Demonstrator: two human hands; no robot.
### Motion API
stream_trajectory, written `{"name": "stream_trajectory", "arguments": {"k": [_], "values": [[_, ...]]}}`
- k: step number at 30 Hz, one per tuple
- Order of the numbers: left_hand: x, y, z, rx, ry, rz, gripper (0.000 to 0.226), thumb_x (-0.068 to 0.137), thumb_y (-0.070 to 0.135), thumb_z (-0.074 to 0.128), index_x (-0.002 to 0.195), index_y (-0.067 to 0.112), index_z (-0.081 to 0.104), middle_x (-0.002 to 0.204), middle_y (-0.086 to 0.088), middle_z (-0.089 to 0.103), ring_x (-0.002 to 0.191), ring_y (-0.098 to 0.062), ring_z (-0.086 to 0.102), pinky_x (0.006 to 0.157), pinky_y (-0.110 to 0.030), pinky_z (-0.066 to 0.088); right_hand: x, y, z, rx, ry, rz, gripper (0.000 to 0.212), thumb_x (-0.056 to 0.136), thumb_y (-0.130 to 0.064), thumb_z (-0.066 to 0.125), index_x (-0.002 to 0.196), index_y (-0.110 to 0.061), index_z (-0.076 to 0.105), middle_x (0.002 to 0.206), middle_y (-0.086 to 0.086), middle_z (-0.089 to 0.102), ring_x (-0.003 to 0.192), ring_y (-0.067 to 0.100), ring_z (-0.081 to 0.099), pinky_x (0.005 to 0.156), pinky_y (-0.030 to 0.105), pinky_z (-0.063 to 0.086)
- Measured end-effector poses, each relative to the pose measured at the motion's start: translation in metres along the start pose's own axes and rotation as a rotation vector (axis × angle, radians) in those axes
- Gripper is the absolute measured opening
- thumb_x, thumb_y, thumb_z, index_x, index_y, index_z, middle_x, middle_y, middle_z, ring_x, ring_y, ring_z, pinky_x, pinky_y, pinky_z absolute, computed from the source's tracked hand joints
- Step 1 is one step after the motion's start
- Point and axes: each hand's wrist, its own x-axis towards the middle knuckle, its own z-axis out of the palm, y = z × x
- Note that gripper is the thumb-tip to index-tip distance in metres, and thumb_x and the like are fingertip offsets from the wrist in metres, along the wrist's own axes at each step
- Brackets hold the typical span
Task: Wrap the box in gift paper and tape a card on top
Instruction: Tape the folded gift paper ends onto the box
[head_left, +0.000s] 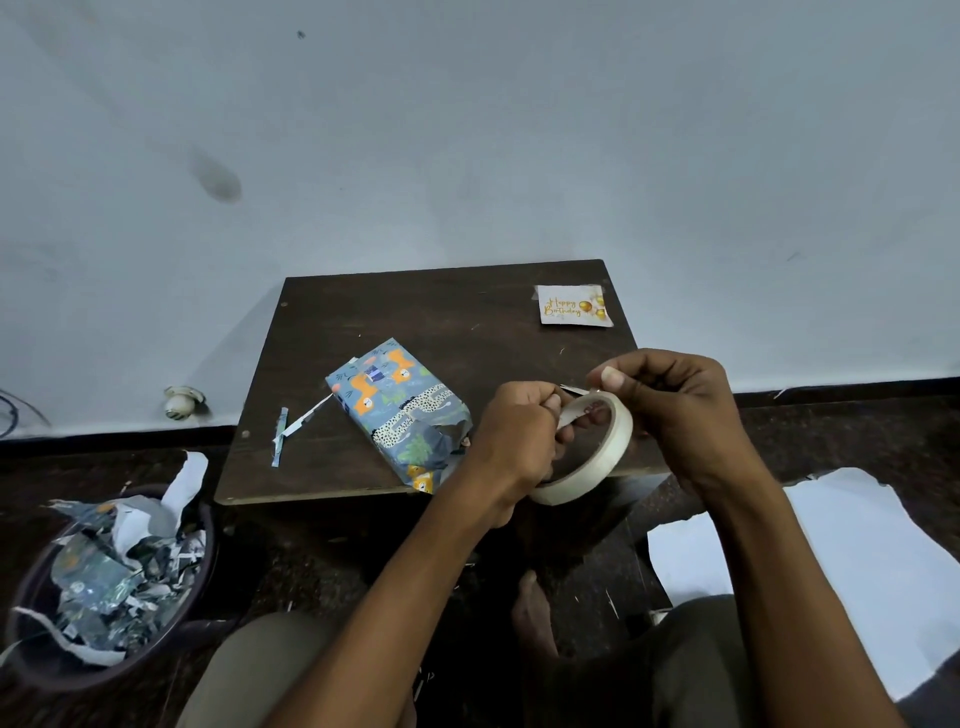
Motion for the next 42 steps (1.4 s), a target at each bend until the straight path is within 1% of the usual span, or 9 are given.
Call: {"name": "stream_trajectory", "arguments": {"k": [6,11,15,19,25,29,34,38,42], "values": [[-0.023,0.007,-0.019,-0.148,-0.101,0.120,0.045,0.106,0.019,0.045,0.066,0.022,0.067,0.070,-0.005,0.046,0.049,-0.007,0.028,0.040,-0.017,0.018,0.006,0.000,0.017,0.169,-0.066,0.077,0.014,0.081,-0.013,0.067,0.075,-0.012,0.080,0.072,0.013,0.071,0.061,0.027,0.062,0.067,0.040,0.043],[-0.037,0.009,-0.057,-0.153,-0.119,0.166,0.041,0.101,0.021,0.057,0.062,0.023,0.070,0.065,-0.004,0.046,0.048,-0.007,0.025,0.040,-0.017,0.018,0.012,-0.009,0.039,0.213,-0.201,0.057,0.012,0.081,-0.009,0.066,0.078,-0.006,0.077,0.073,0.015,0.071,0.059,0.018,0.064,0.047,0.024,0.046],[-0.046,0.014,-0.097,-0.326,-0.056,0.148,0.008,0.083,0.014,0.073,0.088,0.008,0.071,0.060,-0.002,0.050,0.042,-0.003,0.026,0.034,-0.011,0.019,0.023,-0.020,0.062,0.232,-0.270,0.002,0.011,0.081,-0.009,0.065,0.080,-0.004,0.075,0.072,0.013,0.070,0.059,0.017,0.064,0.048,0.021,0.046],[-0.052,0.013,-0.143,-0.478,0.032,0.167,0.026,0.078,0.017,0.067,0.098,0.001,0.068,0.056,0.001,0.046,0.040,-0.003,0.029,0.032,-0.012,0.023,0.037,-0.021,0.095,0.171,-0.290,-0.047,0.011,0.085,-0.011,0.067,0.088,-0.002,0.073,0.075,0.010,0.073,0.062,0.015,0.062,0.051,0.022,0.049],[-0.064,-0.004,-0.195,-0.376,0.207,0.114,0.034,0.080,0.030,0.075,0.097,0.000,0.075,0.044,0.002,0.038,0.030,-0.004,0.025,0.033,-0.013,0.020,0.063,-0.002,0.128,0.064,-0.156,-0.067,0.012,0.097,-0.003,0.063,0.090,-0.005,0.074,0.075,0.003,0.074,0.059,0.012,0.060,0.049,0.023,0.051],[-0.058,-0.014,-0.204,-0.134,0.597,0.190,0.014,0.088,0.019,0.075,0.084,0.006,0.077,0.042,0.005,0.048,0.035,-0.008,0.032,0.038,-0.016,0.027,0.076,0.020,0.150,-0.031,-0.212,-0.066,0.009,0.095,-0.004,0.067,0.092,0.000,0.074,0.079,0.016,0.071,0.063,0.019,0.059,0.052,0.025,0.052],[-0.047,-0.019,-0.202,0.272,1.009,0.264,0.009,0.085,0.032,0.077,0.076,0.031,0.076,0.076,0.010,0.072,0.078,-0.004,0.063,0.073,-0.021,0.045,0.093,0.038,0.172,-0.136,-0.218,-0.157,0.005,0.091,-0.007,0.074,0.092,-0.006,0.078,0.088,0.008,0.077,0.075,0.016,0.066,0.067,0.024,0.054],[-0.038,-0.019,-0.205,0.284,0.964,0.242,0.012,0.089,0.032,0.074,0.078,0.033,0.074,0.082,0.014,0.072,0.081,0.000,0.064,0.074,-0.018,0.045,0.104,0.046,0.173,-0.201,-0.246,-0.183,0.007,0.092,-0.008,0.074,0.095,-0.005,0.079,0.096,0.009,0.079,0.094,0.021,0.074,0.086,0.034,0.059],[-0.026,-0.031,-0.215,0.224,0.892,0.143,0.019,0.095,0.028,0.068,0.078,0.024,0.076,0.081,0.008,0.074,0.074,0.002,0.067,0.074,-0.020,0.050,0.111,0.051,0.176,-0.195,-0.282,-0.167,0.009,0.094,-0.006,0.070,0.096,0.001,0.076,0.090,0.016,0.077,0.082,0.018,0.072,0.079,0.031,0.060]]}}
